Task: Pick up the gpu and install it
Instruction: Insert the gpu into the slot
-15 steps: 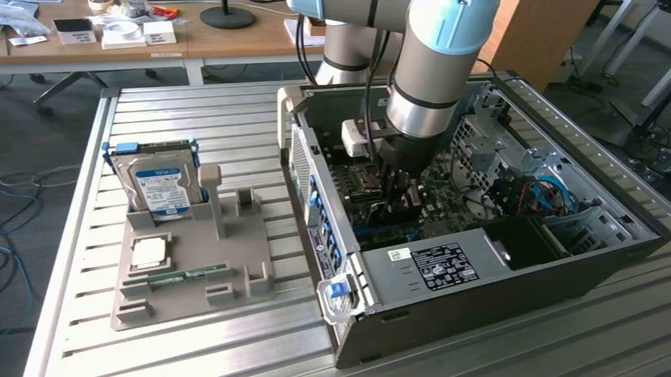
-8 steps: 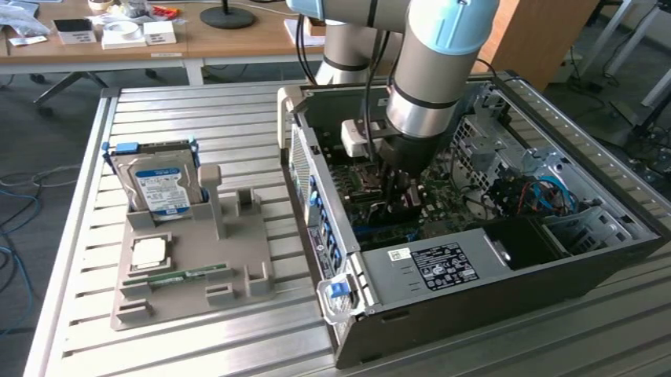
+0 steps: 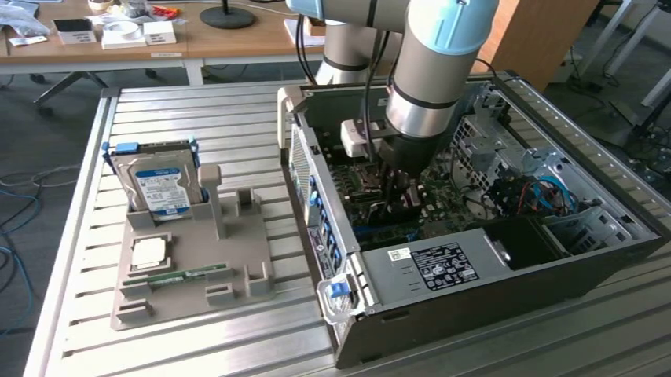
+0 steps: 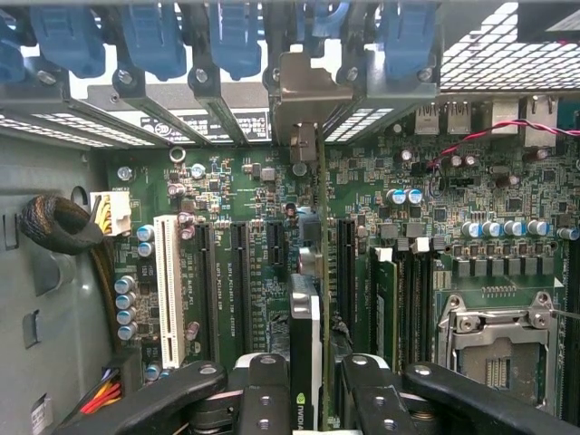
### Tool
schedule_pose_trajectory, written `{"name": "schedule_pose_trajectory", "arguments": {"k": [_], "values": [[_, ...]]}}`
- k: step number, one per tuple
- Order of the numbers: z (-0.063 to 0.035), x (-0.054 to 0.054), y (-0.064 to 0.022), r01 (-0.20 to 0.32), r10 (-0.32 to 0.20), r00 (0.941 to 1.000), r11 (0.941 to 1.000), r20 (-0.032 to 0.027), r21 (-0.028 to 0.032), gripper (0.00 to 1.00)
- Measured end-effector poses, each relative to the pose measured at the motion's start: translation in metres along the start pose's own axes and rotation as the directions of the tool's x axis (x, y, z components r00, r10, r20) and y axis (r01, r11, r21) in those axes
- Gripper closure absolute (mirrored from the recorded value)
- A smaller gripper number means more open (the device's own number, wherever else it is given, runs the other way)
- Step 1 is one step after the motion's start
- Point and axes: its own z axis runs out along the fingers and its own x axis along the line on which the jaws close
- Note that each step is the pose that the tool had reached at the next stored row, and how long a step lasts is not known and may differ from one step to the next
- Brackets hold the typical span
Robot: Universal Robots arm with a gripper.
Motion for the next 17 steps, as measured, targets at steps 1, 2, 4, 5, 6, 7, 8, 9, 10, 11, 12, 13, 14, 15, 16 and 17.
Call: {"name": "schedule_pose_trajectory", "arguments": {"k": [1,2,4,5,6,7,8,9,10,11,12,13,14,15,16,17], "values": [[0.0,0.0,0.0,0.0,0.0,1.0,1.0,-0.0001,0.0,0.73],[0.0,0.0,0.0,-0.001,0.001,1.0,1.0,-0.0001,0.0,0.73],[0.0,0.0,0.0,-0.003,0.003,1.0,1.0,-0.0002,-0.0001,0.73],[0.0,0.0,0.0001,-0.005,0.005,1.0,1.0,-0.0003,-0.0001,0.73],[0.0,0.0,0.0001,-0.007,0.007,1.0,1.0,-0.0004,0.0,0.73],[0.0001,0.0,0.0001,-0.009,0.009,1.0,1.0,-0.0003,0.0001,0.73],[0.0001,0.0,0.0001,-0.011,0.011,0.9999,0.9999,-0.0004,0.0002,0.73],[0.0002,0.0,0.0001,-0.012,0.012,0.9999,0.9999,-0.0003,0.0003,0.73],[0.0002,0.0,0.0,-0.012,0.012,0.9999,0.9999,-0.0003,0.0003,0.73],[0.0002,0.0,0.0001,-0.013,0.013,0.9999,0.9999,-0.0003,0.0003,0.73],[0.0002,0.0,0.0,-0.013,0.013,0.9999,0.9999,-0.0002,0.0004,0.73],[0.0002,0.0,0.0001,-0.013,0.013,0.9999,0.9999,-0.0002,0.0004,0.73],[0.0002,0.0,0.0001,-0.013,0.013,0.9999,0.9999,-0.0002,0.0004,0.73],[0.0002,0.0,0.0,-0.013,0.013,0.9999,0.9999,-0.0003,0.0004,0.73],[0.0002,0.0,0.0001,-0.013,0.013,0.9999,0.9999,-0.0002,0.0003,0.73],[0.0002,0.0,0.0,-0.013,0.013,0.9999,0.9999,-0.0002,0.0004,0.73]]}}
